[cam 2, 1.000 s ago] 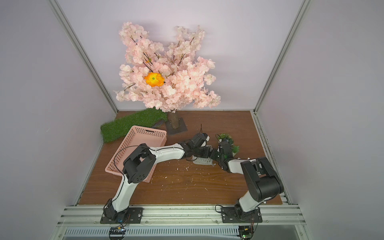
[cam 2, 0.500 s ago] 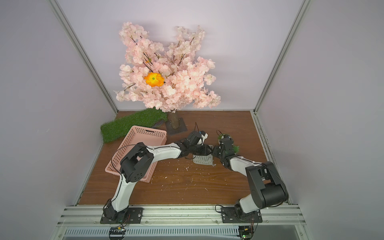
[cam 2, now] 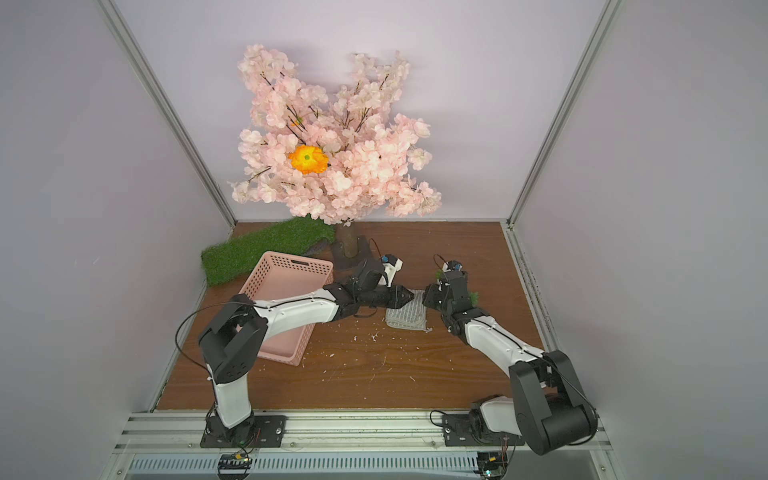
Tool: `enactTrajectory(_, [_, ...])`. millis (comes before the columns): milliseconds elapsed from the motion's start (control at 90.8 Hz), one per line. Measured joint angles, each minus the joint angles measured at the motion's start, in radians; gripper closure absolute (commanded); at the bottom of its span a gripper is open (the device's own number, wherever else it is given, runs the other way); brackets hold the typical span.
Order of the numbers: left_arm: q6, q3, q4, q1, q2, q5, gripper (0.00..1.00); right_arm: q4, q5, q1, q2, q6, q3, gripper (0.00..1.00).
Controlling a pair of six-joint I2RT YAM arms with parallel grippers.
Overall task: Fold the square dishcloth
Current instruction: Smooth out the cleaning item at the center of the board.
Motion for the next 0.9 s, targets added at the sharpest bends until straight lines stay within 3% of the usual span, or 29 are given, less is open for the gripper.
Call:
enactTrajectory(407, [0.035,-0.056,-0.051,0.003,0.031,-0.054,0.79,0.043,-0.058,0.086,0.185,0.01,0.041,0.86])
enactTrajectory(903, [0.037,-0.056,-0.054,0.006,0.072,-0.056,0.79,0.057,0.003,0.013,0.272,0.013,0.043,0.86])
